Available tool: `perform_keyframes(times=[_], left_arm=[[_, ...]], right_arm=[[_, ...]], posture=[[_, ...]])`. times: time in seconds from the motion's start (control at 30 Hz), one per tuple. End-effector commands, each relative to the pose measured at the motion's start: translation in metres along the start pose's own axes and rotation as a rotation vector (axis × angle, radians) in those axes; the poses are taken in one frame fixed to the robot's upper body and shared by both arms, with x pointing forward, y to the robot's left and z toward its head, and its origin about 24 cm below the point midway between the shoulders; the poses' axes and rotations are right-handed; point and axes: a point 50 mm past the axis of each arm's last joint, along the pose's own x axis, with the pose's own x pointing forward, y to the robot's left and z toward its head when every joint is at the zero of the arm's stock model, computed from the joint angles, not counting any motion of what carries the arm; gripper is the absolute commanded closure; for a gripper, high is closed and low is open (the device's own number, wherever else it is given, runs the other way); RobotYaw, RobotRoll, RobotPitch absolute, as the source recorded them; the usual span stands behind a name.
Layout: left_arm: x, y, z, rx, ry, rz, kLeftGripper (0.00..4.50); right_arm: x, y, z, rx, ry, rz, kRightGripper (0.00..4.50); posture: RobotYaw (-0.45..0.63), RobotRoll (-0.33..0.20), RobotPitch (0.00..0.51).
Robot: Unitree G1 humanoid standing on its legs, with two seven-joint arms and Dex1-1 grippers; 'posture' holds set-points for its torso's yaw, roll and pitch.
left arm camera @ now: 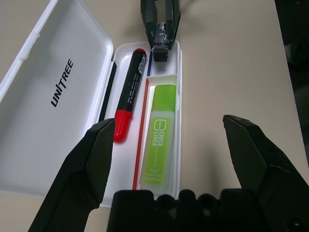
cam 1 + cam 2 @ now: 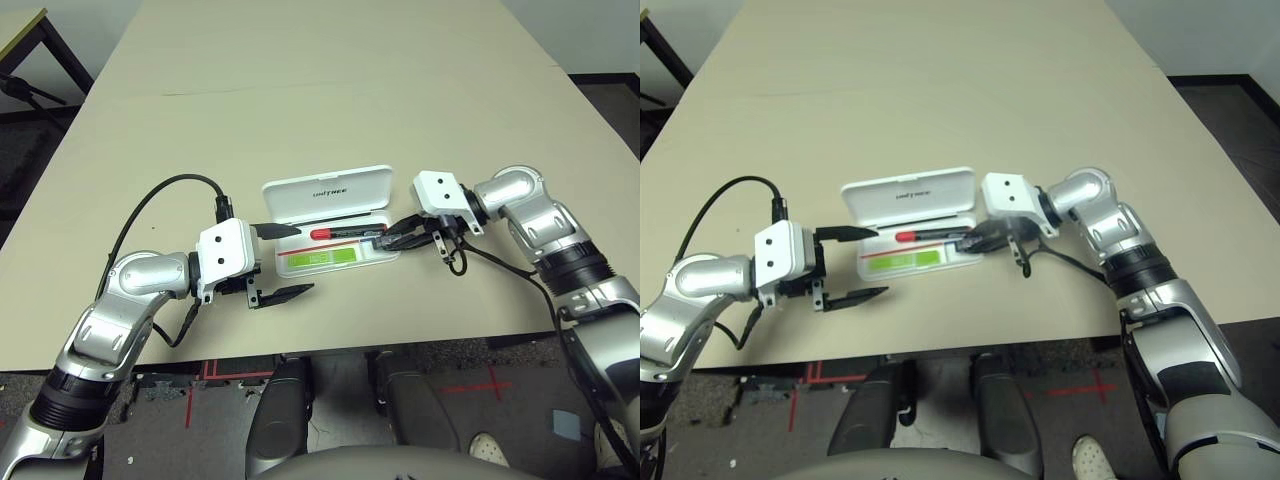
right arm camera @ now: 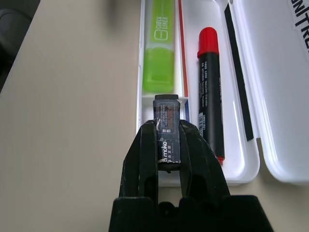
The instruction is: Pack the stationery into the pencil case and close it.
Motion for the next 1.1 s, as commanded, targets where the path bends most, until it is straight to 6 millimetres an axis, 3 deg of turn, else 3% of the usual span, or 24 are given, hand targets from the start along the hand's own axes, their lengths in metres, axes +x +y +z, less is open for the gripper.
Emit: perform_keyframes(times=[0.03, 0.3, 0.33, 0.6, 0.9, 1.1], left_arm=[[-0.001, -0.003, 0.000, 0.010, 0.009, -0.007, 0.00], [-0.003, -0.003, -0.001, 0.008, 0.014, -0.003, 0.00], [-0.003, -0.003, -0.001, 0.008, 0.014, -0.003, 0.00], [-0.006, -0.002, -0.001, 0.003, 0.023, 0.012, 0.00], [-0.015, 0.003, -0.006, -0.006, 0.048, 0.043, 0.00], [-0.020, 0.007, -0.012, -0.044, 0.056, 0.085, 0.00]], right_arm=[[0.002, 0.000, 0.000, -0.008, -0.011, -0.016, 3.10], [-0.012, 0.000, 0.006, 0.074, -0.133, -0.079, 0.13], [-0.014, -0.001, 0.007, 0.090, -0.169, -0.106, 0.02], [-0.045, 0.020, -0.002, 0.265, -0.314, -0.241, 0.02], [-0.089, 0.054, -0.018, 0.396, -0.293, -0.395, 0.02], [-0.091, 0.068, -0.021, 0.429, -0.282, -0.426, 0.02]], posture=[[0.03, 0.000, 0.173], [0.03, 0.000, 0.171], [0.03, 0.000, 0.170], [0.03, 0.000, 0.164], [-0.01, 0.000, 0.165], [-0.03, 0.000, 0.168]])
